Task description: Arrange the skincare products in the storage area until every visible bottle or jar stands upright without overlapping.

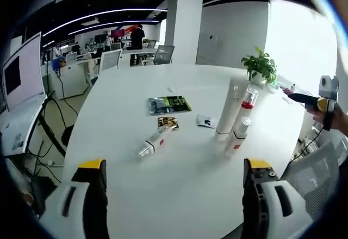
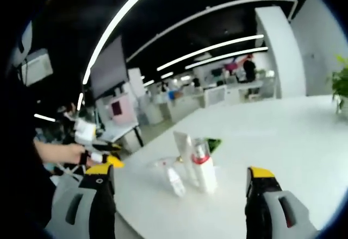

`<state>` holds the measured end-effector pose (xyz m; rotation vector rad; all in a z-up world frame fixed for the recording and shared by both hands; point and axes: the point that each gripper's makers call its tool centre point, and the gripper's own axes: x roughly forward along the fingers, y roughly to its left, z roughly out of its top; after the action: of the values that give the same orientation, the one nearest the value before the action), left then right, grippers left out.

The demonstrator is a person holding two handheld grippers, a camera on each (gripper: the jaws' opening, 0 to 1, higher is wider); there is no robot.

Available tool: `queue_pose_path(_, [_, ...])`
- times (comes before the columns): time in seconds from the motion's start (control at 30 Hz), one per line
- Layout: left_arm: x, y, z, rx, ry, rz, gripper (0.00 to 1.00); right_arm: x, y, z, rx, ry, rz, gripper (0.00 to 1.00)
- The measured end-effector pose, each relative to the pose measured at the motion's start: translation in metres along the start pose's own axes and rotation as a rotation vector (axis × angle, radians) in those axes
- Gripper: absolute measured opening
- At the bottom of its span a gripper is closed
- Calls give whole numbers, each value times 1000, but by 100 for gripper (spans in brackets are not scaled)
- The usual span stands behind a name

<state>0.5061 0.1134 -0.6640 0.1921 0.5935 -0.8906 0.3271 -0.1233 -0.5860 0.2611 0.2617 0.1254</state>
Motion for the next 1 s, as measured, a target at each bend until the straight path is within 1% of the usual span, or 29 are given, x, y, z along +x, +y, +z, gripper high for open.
queue_pose_path(0.1, [9,3,-4,47,34,-14,99,-2,0,-1,4,-5,-10,99])
queue_pose_path(0.2, [20,8,-6,65,56,-25,99,-5,-3,-4,21,-10,-28,99])
queue_pose_path(0.33, [37,19,-1,44,63,-48,98,-7,-6,-12,35,8,-41,98])
queue_pose_path(0.4, [43,24,3,55,64,-47,96,-8,-9,-15,38,14,-52,98])
queue_pose_path(0.47, [53,29,5,91,74,-67,92,-8,-8,-15,42,9,-54,98])
queue_pose_path(0.6, [71,39,-5,148,133,-76,88,-12,-7,-18,49,4,-66,97])
queue_pose_path(0.63, [76,42,-5,158,135,-74,87,-14,-8,-20,54,6,-73,97])
queue_pose_path(0.7, [81,46,-6,174,143,-82,83,-17,-12,-24,64,8,-87,97])
queue_pose_path(0.8, [84,49,-7,177,151,-94,78,-20,-15,-27,75,11,-103,96])
queue_pose_path(0.87, [87,50,-8,189,157,-109,73,-21,-18,-28,80,12,-111,96])
queue_pose_path(0.93, [90,51,-11,204,166,-121,72,-22,-21,-28,85,10,-117,96])
queue_pose_path(1.0, [94,53,-14,213,181,-127,68,-23,-20,-27,79,10,-121,95])
